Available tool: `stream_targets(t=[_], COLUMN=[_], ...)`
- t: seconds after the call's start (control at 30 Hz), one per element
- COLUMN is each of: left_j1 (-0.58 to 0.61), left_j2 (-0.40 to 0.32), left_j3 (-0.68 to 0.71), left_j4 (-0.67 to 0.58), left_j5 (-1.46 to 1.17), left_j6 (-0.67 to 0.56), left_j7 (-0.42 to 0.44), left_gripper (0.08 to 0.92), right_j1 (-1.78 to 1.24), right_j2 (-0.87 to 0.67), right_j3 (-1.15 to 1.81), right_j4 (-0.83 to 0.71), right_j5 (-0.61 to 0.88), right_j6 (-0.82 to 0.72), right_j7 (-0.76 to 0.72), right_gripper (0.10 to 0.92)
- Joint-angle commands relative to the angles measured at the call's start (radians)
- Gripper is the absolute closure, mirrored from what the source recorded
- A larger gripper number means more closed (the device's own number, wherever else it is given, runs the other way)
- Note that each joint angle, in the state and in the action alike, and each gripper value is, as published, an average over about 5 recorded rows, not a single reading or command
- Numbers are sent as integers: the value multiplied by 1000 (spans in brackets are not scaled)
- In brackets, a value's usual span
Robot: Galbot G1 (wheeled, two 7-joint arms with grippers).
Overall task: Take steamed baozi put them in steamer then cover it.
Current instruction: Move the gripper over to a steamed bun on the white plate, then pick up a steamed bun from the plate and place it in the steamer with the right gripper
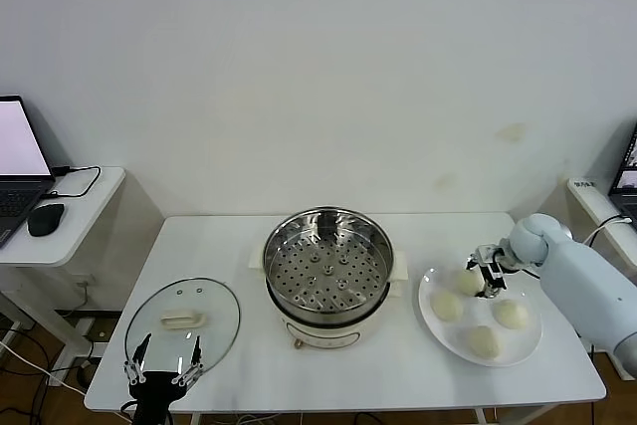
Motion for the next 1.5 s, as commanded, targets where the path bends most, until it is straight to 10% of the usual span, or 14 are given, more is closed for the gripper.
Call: stream_targets(t=[0.03, 0.93, 1.5], left_j1=[1, -9, -6], left_j2=[1, 25, 32], left_j3=[0, 8, -26], left_j4=[-1, -11, -27], left_j5=[0, -15, -45], left_j6=[0, 0, -1], left_j7=[-1, -2, -2], left_gripper=[177, 177, 177], right_j1=[2, 490, 845], right_j2=[7, -200, 150], right_j3=[-4, -367, -733], right_j4=[-10, 247, 319], right_j5=[-4, 432, 660], right_j6=[0, -46, 17], right_j7=[-4, -31, 88], right_gripper=[389, 439, 431])
